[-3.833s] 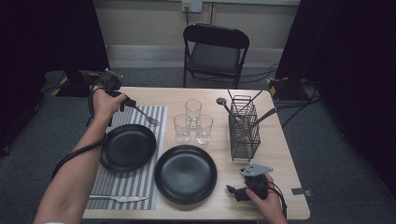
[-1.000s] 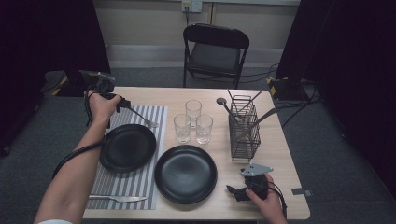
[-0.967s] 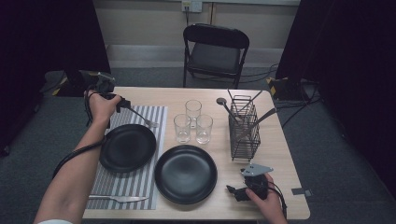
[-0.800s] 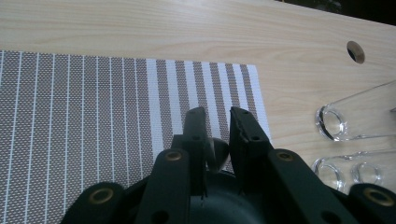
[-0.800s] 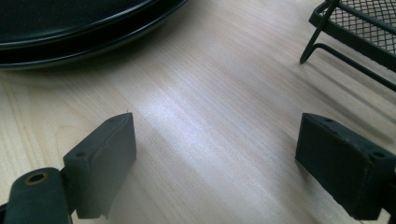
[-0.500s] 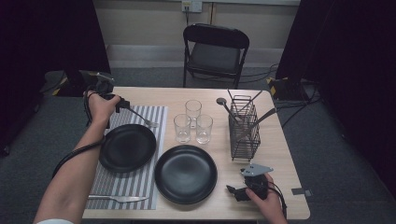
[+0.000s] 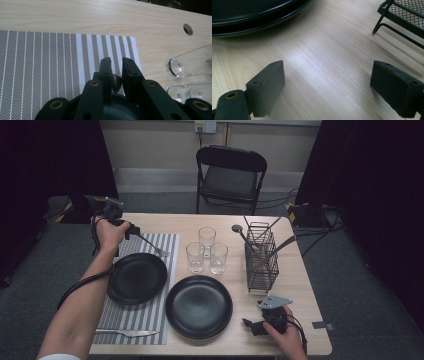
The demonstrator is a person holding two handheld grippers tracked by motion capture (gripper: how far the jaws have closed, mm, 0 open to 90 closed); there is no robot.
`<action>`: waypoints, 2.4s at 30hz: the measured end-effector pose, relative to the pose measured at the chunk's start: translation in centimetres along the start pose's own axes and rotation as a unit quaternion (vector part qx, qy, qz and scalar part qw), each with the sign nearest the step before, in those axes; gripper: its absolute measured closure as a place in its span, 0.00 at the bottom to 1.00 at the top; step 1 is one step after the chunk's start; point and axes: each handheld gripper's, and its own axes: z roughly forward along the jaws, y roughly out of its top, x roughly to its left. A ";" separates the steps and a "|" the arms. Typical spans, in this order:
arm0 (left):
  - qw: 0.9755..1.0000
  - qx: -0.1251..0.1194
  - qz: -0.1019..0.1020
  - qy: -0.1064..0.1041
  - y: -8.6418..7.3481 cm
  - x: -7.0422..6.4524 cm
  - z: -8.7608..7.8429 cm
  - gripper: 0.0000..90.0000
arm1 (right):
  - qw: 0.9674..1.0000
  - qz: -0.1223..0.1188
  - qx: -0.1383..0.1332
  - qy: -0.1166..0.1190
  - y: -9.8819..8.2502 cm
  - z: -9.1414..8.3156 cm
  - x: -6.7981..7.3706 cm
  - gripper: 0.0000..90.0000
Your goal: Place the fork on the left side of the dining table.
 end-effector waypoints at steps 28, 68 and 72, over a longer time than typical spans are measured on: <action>0.999 0.011 -0.016 0.026 0.6 1.1 1.0 0.81 | 1.000 0.000 0.000 0.000 0.0 0.0 0.0 0.13; 0.997 0.016 -0.040 0.063 0.1 3.1 0.7 0.54 | 1.000 0.000 0.000 0.000 0.0 0.0 0.0 0.13; 0.997 0.013 -0.045 0.060 0.0 3.4 0.7 0.54 | 1.000 0.000 0.000 0.000 0.0 0.0 0.0 0.13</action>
